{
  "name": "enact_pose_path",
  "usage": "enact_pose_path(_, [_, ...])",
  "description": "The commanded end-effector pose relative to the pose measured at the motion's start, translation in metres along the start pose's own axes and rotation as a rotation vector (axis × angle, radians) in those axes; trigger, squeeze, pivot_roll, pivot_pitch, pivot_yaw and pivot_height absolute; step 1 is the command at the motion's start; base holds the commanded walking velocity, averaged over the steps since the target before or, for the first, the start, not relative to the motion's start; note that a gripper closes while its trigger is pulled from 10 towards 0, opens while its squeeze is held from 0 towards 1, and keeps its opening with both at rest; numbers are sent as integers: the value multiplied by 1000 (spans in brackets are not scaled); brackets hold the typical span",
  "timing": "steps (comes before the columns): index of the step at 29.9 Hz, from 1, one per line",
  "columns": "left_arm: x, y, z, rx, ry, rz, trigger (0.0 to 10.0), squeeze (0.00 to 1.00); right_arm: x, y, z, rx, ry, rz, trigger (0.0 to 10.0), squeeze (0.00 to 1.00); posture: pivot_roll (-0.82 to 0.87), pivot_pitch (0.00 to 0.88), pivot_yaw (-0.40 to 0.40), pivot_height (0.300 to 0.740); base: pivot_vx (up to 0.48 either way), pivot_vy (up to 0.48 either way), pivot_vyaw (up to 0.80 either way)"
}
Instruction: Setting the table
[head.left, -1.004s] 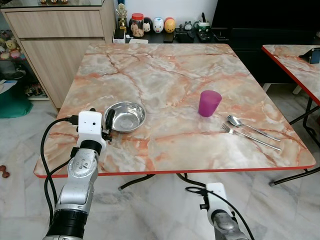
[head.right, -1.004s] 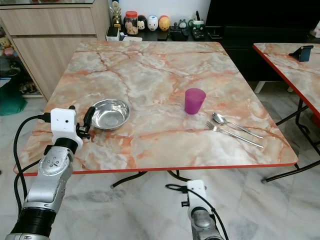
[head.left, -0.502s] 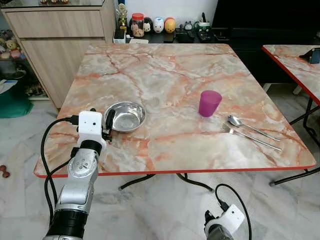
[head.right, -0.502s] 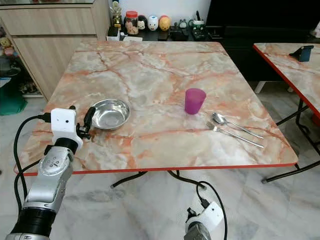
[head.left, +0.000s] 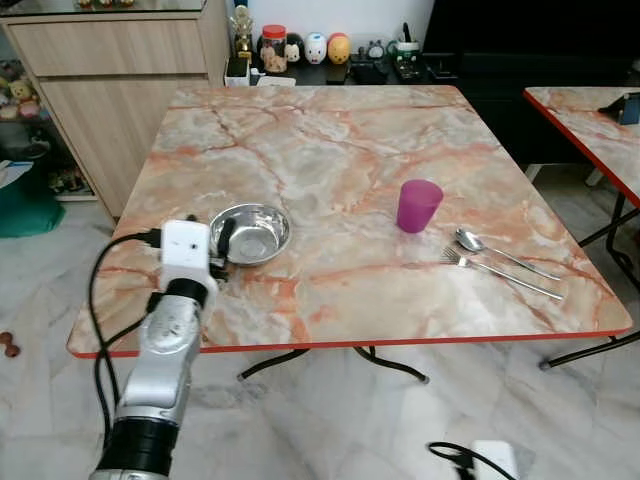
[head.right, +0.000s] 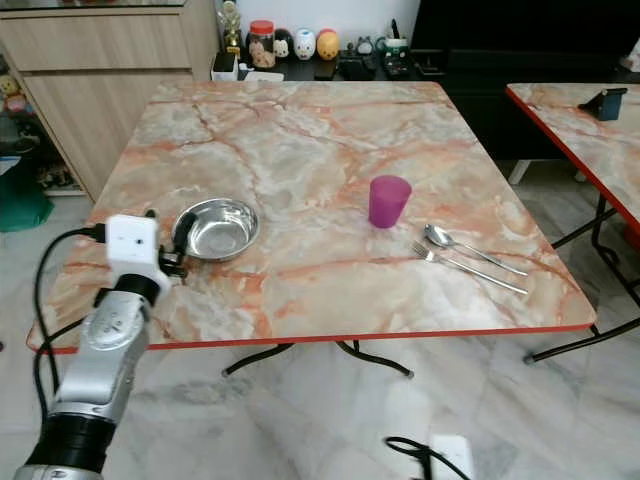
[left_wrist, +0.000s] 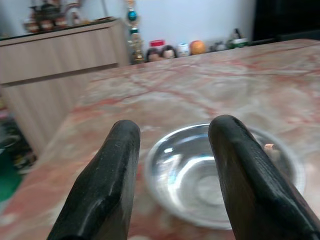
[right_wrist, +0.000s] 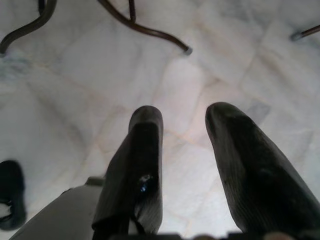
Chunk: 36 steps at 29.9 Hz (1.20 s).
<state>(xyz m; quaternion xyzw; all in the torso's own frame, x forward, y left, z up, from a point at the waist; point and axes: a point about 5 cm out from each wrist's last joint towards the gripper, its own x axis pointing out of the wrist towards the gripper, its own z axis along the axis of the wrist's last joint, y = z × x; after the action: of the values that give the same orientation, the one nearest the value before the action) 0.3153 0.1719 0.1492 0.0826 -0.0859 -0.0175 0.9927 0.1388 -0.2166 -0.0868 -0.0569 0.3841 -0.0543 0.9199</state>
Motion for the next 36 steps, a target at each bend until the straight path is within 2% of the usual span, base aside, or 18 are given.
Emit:
enact_pose_path(1, [0,4,4,13,-9,7,10000,0,-2,-6,2,-27,-36,-17,10000,0,12,0,-38,740,0,0,0])
enact_pose_path(9, [0,4,3,13,-7,5,10000,0,-4,-6,7,-70,-120,-26,10000,0,13,0,-38,740,0,0,0])
enact_pose_path(14, [-1,4,3,14,-5,5,10000,0,-5,-5,10,-61,-162,-18,10000,0,5,0,-38,740,0,0,0])
enact_pose_path(17, [-1,4,3,12,-5,4,10000,0,-5,-5,6,-29,-126,-21,10000,0,-2,0,-35,740,0,0,0])
enact_pose_path(21, [0,1,2,9,-4,-2,10000,0,-4,-6,1,-54,-58,-23,10000,0,-5,0,-34,740,0,0,0])
enact_pose_path(23, [0,1,3,7,-5,-1,10000,0,-4,-6,-3,-28,-24,-31,10000,0,3,0,-37,740,0,0,0])
enact_pose_path(28, [0,4,2,11,-4,9,10000,0,-2,-7,-6,-85,30,-6,10000,0,7,0,-42,740,0,0,0])
enact_pose_path(36, [-2,4,0,11,3,14,10000,0,-2,-7,-5,-90,31,6,10000,0,3,0,-46,740,0,0,0])
